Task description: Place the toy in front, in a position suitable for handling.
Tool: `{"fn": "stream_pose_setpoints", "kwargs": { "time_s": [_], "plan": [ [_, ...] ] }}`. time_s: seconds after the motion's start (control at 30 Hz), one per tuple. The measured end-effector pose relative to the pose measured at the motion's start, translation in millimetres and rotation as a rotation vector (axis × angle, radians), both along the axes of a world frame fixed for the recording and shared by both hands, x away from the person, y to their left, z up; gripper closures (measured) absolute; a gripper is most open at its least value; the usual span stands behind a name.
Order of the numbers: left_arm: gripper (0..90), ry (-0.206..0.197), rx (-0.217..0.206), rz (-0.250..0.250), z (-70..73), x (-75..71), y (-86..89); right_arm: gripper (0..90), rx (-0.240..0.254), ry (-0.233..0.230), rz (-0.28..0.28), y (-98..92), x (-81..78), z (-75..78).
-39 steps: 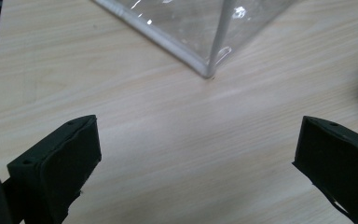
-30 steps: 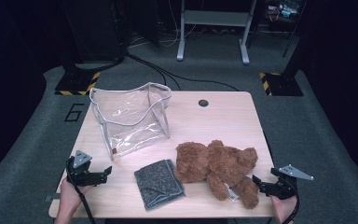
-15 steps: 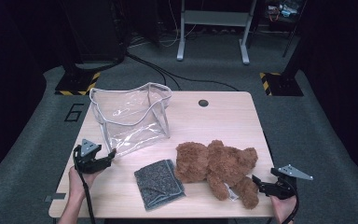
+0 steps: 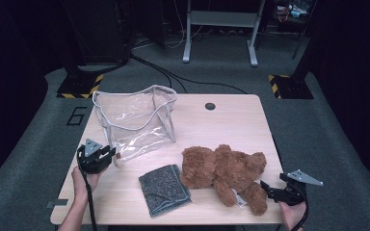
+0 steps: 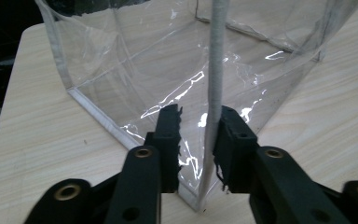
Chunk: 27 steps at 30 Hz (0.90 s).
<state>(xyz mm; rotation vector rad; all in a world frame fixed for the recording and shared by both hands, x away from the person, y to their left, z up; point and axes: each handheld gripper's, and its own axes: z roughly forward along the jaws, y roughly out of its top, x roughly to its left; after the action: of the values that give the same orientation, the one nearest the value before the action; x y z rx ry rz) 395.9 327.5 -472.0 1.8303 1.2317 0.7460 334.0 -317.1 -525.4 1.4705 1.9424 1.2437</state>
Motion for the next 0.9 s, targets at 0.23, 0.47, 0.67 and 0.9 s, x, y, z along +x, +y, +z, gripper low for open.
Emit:
{"fn": "stream_pose_setpoints", "kwargs": {
  "time_s": [0.23, 0.47, 0.67, 0.9],
  "plan": [
    [87.2, -0.002, 0.012, -0.017, 0.6, 6.1, -1.9, 0.6, -0.004, 0.001, 0.001, 0.2, -0.1, 0.1],
    [87.3, -0.003, 0.008, 0.016, 1.2, 14.2, 9.0, 0.7, -0.005, -0.002, 0.003, 0.3, 0.0, 0.0],
    [87.3, -0.001, -0.004, 0.013, -0.2, 21.1, 17.0, 0.7, -0.001, 0.004, 0.003, 0.6, 0.1, 0.1],
    [87.3, 0.017, -0.005, 0.025, 3.8, 33.6, 25.3, 0.7, -0.004, 0.004, 0.004, 0.9, 0.4, 0.0]
  ]
}}
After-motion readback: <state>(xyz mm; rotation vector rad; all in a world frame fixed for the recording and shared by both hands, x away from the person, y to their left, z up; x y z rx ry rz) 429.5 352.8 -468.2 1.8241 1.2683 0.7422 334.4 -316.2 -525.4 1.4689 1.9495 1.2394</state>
